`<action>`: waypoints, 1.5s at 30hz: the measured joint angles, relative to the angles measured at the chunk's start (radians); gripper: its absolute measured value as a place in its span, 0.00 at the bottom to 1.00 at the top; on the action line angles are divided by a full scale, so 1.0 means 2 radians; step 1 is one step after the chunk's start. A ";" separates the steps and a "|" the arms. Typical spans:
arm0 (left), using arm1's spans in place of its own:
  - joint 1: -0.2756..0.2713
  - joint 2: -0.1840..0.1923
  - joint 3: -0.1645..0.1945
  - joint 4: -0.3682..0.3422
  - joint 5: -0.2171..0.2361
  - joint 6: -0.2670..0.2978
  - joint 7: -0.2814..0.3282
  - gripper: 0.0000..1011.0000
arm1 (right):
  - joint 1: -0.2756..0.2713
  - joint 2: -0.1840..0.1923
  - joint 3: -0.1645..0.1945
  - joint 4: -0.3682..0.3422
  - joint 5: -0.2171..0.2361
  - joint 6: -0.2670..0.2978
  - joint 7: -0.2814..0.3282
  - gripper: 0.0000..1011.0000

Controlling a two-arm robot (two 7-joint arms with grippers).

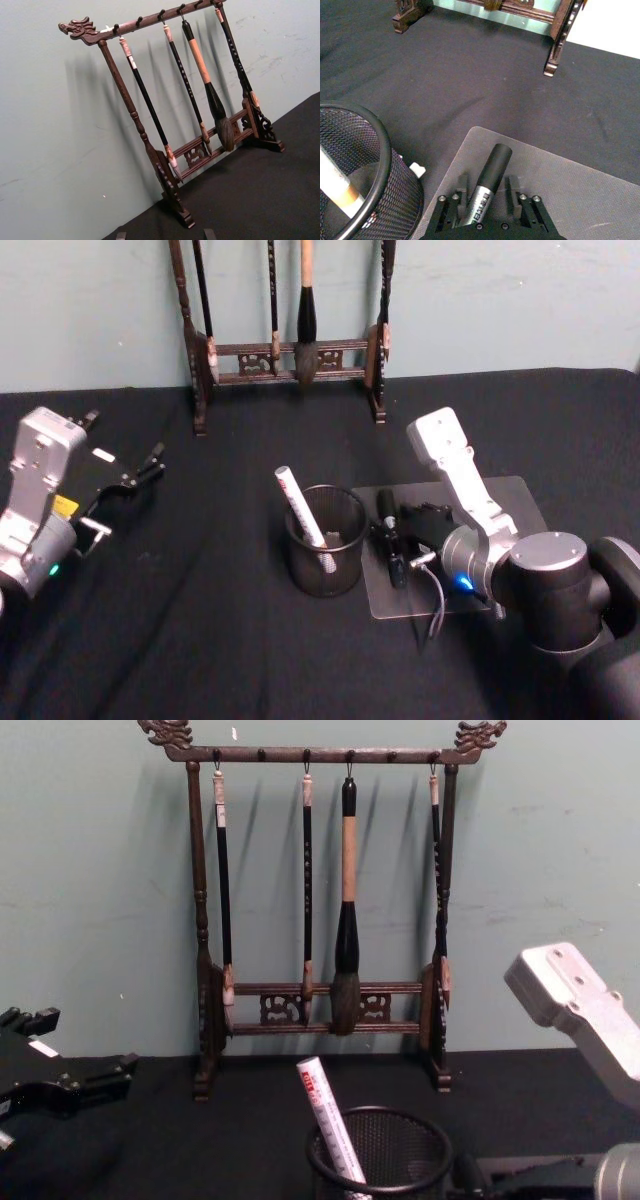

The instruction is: Pick up the water-based marker from the table and place it into the pen holder.

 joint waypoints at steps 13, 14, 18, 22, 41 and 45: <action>0.000 0.000 0.000 0.000 0.000 0.000 0.000 0.99 | 0.000 0.000 0.000 0.000 0.000 0.000 0.000 0.21; 0.000 0.000 0.000 0.000 0.000 0.000 0.000 0.99 | 0.000 0.000 0.000 0.000 0.000 0.000 0.000 0.21; 0.000 0.000 0.000 0.000 0.000 0.000 0.000 0.99 | 0.000 0.000 0.000 0.000 0.000 0.000 0.000 0.21; 0.000 0.000 0.000 0.000 0.000 0.000 0.000 0.99 | -0.002 0.001 0.002 -0.002 0.000 -0.005 0.004 0.21; 0.000 0.000 0.000 0.000 0.000 0.000 0.000 0.99 | -0.032 -0.008 0.053 -0.039 0.075 -0.203 0.057 0.21; 0.000 0.000 0.000 0.000 0.000 0.000 0.000 0.99 | -0.039 -0.010 0.051 -0.040 0.097 -0.250 0.079 0.21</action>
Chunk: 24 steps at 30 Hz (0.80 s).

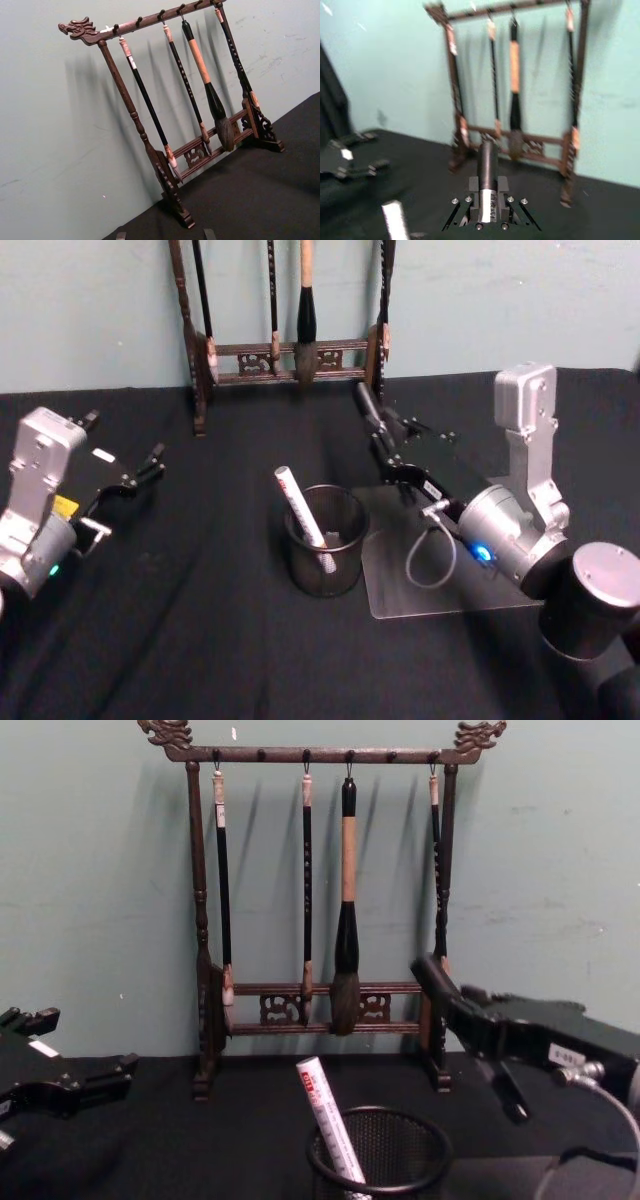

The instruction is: Pick up the water-based marker from the table and place it into the pen holder.

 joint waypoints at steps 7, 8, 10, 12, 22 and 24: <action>0.000 0.000 0.000 0.000 0.000 0.000 0.000 0.99 | -0.004 -0.004 -0.020 0.002 0.022 -0.050 0.024 0.21; 0.000 0.000 0.000 0.000 0.000 0.000 0.000 0.99 | -0.004 -0.004 -0.022 0.004 0.023 -0.052 0.025 0.21; 0.000 0.000 0.000 0.000 0.000 0.000 0.000 0.99 | -0.002 -0.005 -0.029 0.009 0.026 -0.056 0.026 0.21; 0.000 0.000 0.000 0.000 0.000 0.000 0.000 0.99 | 0.000 -0.005 -0.033 0.014 0.026 -0.058 0.026 0.21; 0.000 0.000 0.000 0.000 0.000 0.000 0.000 0.99 | 0.015 -0.006 -0.057 0.041 0.030 -0.063 0.022 0.21; 0.000 0.000 0.000 0.000 0.000 0.000 0.000 0.99 | 0.019 -0.006 -0.061 0.047 0.031 -0.064 0.020 0.21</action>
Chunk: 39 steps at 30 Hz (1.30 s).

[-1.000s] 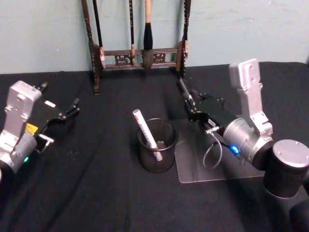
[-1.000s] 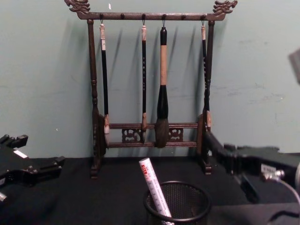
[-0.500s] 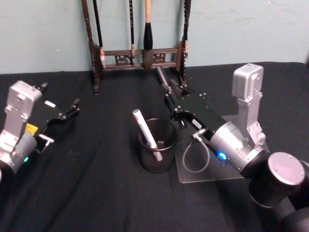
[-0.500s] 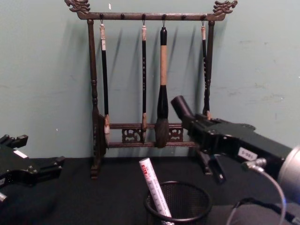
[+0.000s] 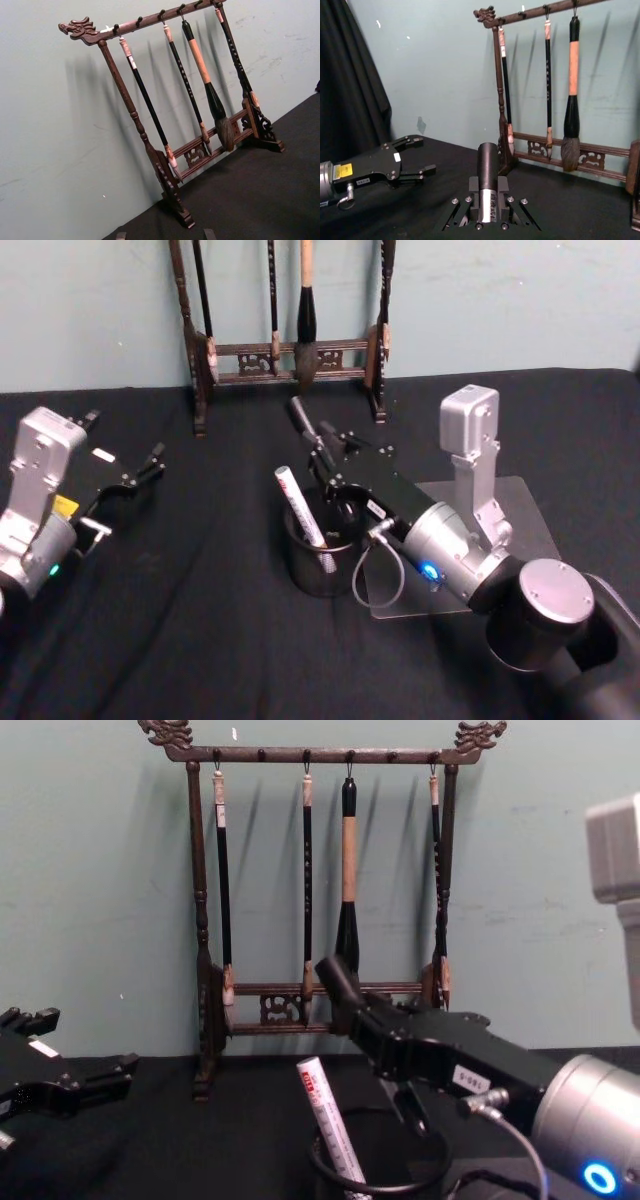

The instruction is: Pick up the water-based marker from the table and place it into the pen holder.

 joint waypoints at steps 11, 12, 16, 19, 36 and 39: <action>0.000 0.000 0.000 0.000 0.000 0.000 0.000 0.99 | 0.015 0.001 -0.018 0.024 0.005 -0.003 -0.010 0.21; 0.000 0.000 0.000 0.000 0.000 0.000 0.000 0.99 | 0.016 0.001 -0.019 0.026 0.006 -0.003 -0.011 0.21; 0.000 0.000 0.000 0.000 0.000 0.000 0.000 0.99 | 0.020 0.003 -0.024 0.031 0.007 -0.005 -0.015 0.21; 0.000 0.000 0.000 0.000 0.000 0.000 0.000 0.99 | 0.020 0.006 -0.029 0.032 0.007 -0.007 -0.020 0.21; 0.000 0.000 0.000 0.000 0.000 0.000 0.000 0.99 | 0.020 0.005 -0.027 0.032 0.006 -0.006 -0.019 0.38; 0.000 0.000 0.000 0.000 0.000 0.000 0.000 0.99 | 0.020 0.005 -0.027 0.032 0.006 -0.006 -0.019 0.46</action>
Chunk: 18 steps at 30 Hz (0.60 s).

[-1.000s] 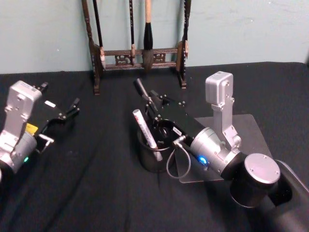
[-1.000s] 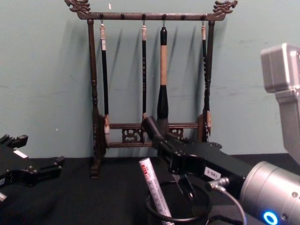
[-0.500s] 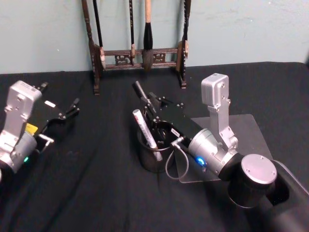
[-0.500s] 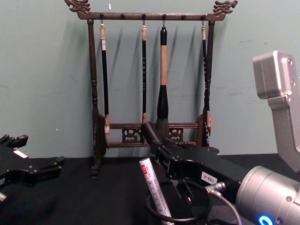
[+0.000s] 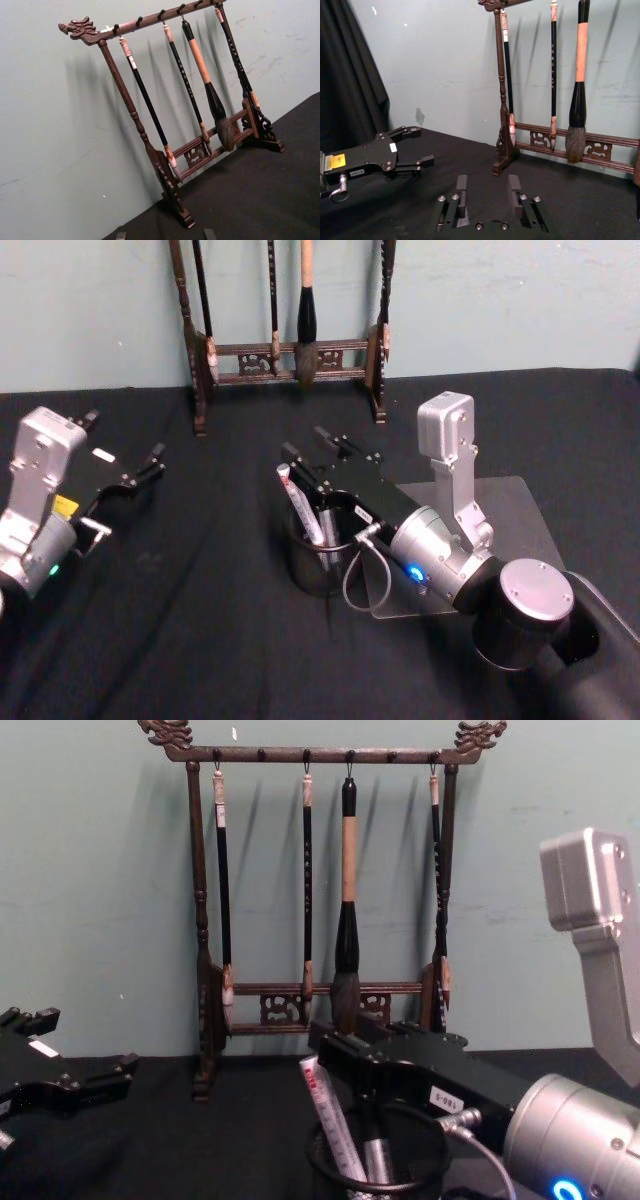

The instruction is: Pick up the water-based marker from the table and place it into the pen holder.

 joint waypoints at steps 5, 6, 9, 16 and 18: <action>0.000 0.000 0.000 0.000 0.000 0.000 0.000 0.99 | 0.000 0.000 0.000 0.000 0.000 0.000 0.000 0.64; 0.000 0.000 0.000 0.000 0.000 0.000 0.000 0.99 | 0.000 0.000 0.000 0.000 0.000 0.000 0.000 0.66; 0.000 0.000 0.000 0.000 0.000 0.000 0.000 0.99 | 0.000 0.000 0.001 0.000 0.000 0.000 0.000 0.76; 0.000 0.000 0.000 0.000 0.000 0.000 0.000 0.99 | 0.000 0.001 0.002 -0.005 0.005 0.002 0.001 0.95; 0.000 0.000 0.000 0.000 0.000 0.000 0.000 0.99 | 0.001 0.002 0.005 -0.012 0.013 0.002 0.000 0.99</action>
